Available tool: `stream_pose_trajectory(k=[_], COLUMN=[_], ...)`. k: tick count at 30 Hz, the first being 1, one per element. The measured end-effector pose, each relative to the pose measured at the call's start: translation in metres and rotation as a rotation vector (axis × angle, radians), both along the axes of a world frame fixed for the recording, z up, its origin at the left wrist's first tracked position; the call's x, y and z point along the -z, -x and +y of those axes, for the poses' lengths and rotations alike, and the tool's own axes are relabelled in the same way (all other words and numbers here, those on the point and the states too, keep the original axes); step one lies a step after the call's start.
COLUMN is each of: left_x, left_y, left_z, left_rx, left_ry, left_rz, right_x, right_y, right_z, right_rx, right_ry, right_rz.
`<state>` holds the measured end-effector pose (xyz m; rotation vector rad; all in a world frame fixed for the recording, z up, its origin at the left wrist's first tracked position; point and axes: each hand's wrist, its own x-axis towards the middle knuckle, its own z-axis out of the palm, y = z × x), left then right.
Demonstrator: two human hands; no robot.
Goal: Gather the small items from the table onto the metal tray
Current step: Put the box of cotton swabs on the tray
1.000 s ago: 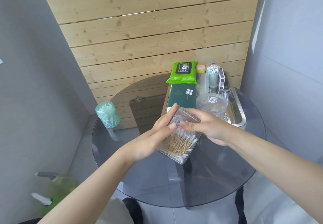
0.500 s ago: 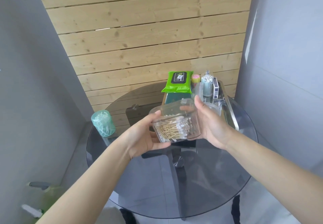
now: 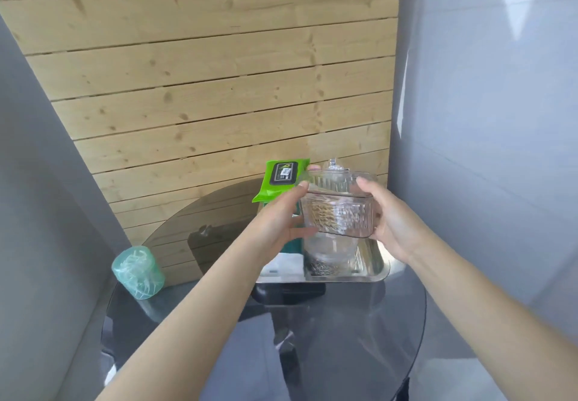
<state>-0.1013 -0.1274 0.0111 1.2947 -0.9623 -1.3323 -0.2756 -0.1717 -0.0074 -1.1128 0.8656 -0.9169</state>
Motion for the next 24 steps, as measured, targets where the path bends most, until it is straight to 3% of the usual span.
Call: stream_pose_trajectory(k=[4, 9, 11, 15, 24], left_x=[0.001, 0.03, 0.041, 0.055, 0.048], left_y=[0.026, 0.033, 0.03, 0.028, 0.022], left_z=[-0.048, -0.093, -0.102, -0.1, -0.095], left_rx=[-0.031, 0.073, 0.117, 0.115, 0.123], left_ry=[0.028, 0.091, 0.052, 0.056, 0.044], left_rz=[-0.214, -0.843, -1.006, -1.105, -1.044], right_x=[0.009, 0.031, 0.038, 0.045, 0.052], right_y=[0.004, 0.006, 0.003, -0.01, -0.032], right_z=[-0.033, -0.063, -0.072, -0.074, -0.071], right_rx=[0.313, 0.459, 0.467, 0.463, 0.448], right_ry=[-0.025, -0.084, -0.083, -0.12, -0.032], right_rz=[0.077, 0.323, 0.377, 0.429, 0.488])
